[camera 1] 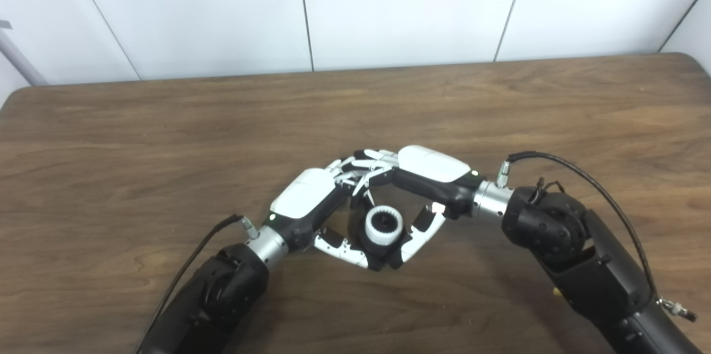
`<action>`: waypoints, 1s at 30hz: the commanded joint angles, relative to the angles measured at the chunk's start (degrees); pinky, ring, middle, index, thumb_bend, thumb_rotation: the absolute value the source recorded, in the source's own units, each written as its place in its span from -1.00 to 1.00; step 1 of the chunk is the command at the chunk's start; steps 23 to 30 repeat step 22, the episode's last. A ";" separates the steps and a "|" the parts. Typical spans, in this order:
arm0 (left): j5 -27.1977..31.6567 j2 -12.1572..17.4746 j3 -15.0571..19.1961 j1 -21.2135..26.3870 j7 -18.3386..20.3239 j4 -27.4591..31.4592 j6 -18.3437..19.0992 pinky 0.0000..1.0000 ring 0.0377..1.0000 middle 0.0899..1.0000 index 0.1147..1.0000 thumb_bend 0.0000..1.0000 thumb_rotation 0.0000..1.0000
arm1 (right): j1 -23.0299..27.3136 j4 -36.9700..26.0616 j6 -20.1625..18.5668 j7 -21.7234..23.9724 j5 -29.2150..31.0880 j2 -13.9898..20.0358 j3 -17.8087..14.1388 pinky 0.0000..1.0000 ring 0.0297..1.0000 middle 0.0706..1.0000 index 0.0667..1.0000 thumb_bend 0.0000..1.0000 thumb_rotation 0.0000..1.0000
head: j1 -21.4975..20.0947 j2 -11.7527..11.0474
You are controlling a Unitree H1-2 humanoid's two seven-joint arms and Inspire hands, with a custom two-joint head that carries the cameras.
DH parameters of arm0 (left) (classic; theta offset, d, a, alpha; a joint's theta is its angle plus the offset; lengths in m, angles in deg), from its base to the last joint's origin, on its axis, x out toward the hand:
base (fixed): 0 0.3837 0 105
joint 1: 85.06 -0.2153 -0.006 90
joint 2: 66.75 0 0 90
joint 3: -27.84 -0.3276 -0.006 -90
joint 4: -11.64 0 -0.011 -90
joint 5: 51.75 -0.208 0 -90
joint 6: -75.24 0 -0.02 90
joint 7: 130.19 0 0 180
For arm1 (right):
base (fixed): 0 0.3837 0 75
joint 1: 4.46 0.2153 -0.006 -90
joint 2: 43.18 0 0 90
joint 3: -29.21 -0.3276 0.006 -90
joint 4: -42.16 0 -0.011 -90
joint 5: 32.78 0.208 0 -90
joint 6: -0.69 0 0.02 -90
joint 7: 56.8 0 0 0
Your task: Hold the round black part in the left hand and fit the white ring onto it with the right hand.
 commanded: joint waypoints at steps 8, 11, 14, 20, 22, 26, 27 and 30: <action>-1.18 0.22 -0.30 0.71 -0.16 -0.10 -1.69 1.00 1.00 0.81 -0.17 0.05 -0.88 | 1.81 -3.46 -0.74 0.50 2.93 0.75 -1.47 1.00 1.00 0.91 0.63 1.00 -0.42 | 0.02 -0.07; -1.73 0.80 0.05 1.06 -1.82 -1.37 -3.33 1.00 1.00 0.80 -0.17 0.05 -0.88 | 1.91 -5.40 -1.80 0.36 3.67 0.67 -2.68 1.00 1.00 0.94 0.63 1.00 -0.42 | -0.16 -0.21; -1.46 1.35 0.42 1.35 -0.76 -1.34 -3.18 1.00 1.00 0.81 -0.17 0.05 -0.88 | 2.07 -7.11 -2.80 0.29 4.92 0.50 -3.91 1.00 1.00 0.95 0.62 1.00 -0.45 | -0.41 -0.23; -3.08 2.21 0.55 2.14 -2.56 -3.55 -6.49 1.00 1.00 0.77 -0.17 0.05 -0.88 | 2.81 -10.46 -4.07 -0.20 8.18 0.97 -7.21 1.00 1.00 0.96 0.62 1.00 -0.43 | -1.02 -0.29; -3.82 2.43 0.57 2.43 -3.26 -4.55 -7.54 1.00 1.00 0.76 -0.17 0.05 -0.88 | 3.03 -11.82 -4.76 -0.17 8.49 1.20 -8.26 1.00 1.00 0.96 0.61 1.00 -0.42 | -1.38 -0.36; -3.82 2.43 0.57 2.43 -3.26 -4.55 -7.54 1.00 1.00 0.76 -0.17 0.05 -0.88 | 3.03 -11.82 -4.76 -0.17 8.49 1.20 -8.26 1.00 1.00 0.96 0.61 1.00 -0.42 | -1.38 -0.36; -3.82 2.43 0.57 2.43 -3.26 -4.55 -7.54 1.00 1.00 0.76 -0.17 0.05 -0.88 | 3.03 -11.82 -4.76 -0.17 8.49 1.20 -8.26 1.00 1.00 0.96 0.61 1.00 -0.42 | -1.38 -0.36; -3.82 2.43 0.57 2.43 -3.26 -4.55 -7.54 1.00 1.00 0.76 -0.17 0.05 -0.88 | 3.03 -11.82 -4.76 -0.17 8.49 1.20 -8.26 1.00 1.00 0.96 0.61 1.00 -0.42 | -1.38 -0.36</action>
